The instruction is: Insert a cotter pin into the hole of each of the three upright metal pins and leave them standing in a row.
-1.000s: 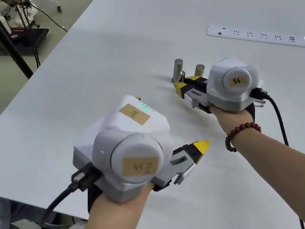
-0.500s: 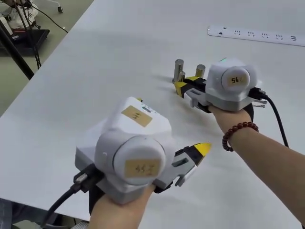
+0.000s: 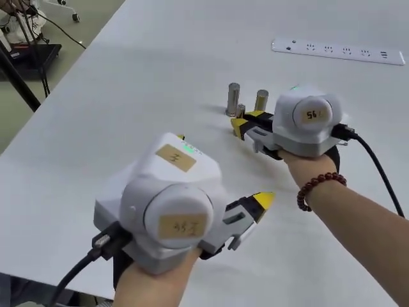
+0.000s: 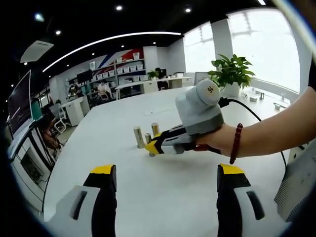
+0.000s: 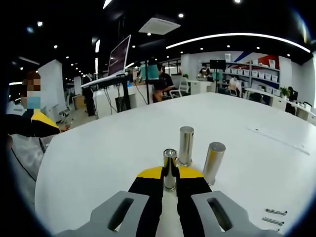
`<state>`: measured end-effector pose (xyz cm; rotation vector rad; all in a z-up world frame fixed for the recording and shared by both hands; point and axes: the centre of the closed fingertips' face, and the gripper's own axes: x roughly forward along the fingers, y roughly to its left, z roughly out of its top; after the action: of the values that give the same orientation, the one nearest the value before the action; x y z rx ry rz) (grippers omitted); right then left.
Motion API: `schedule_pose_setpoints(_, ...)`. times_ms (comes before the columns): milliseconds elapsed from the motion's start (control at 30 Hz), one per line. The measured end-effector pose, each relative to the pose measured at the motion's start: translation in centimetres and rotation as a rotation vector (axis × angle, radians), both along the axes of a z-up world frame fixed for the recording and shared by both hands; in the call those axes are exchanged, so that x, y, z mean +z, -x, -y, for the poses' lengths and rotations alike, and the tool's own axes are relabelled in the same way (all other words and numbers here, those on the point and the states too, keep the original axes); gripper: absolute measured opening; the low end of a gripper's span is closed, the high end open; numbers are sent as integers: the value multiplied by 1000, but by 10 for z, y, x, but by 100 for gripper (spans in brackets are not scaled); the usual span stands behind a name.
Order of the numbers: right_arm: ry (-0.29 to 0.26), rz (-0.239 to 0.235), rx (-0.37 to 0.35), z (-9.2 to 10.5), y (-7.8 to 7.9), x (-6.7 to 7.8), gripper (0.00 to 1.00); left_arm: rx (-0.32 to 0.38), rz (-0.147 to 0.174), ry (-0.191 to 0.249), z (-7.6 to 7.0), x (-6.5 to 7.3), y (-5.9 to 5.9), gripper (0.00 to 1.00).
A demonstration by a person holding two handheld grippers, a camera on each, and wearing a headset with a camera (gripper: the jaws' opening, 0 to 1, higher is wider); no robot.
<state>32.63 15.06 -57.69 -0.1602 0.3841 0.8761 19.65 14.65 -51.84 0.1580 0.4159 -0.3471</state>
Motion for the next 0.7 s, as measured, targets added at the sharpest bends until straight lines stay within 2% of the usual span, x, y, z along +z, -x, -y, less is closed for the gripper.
schedule_pose_setpoints(267, 6, 7, -29, 17, 4, 2, 4, -5, 9, 1, 1, 2, -1, 82)
schedule_pose_setpoints(700, 22, 17, -104, 54, 20, 6, 4, -26, 16, 6, 7, 5, 0, 81)
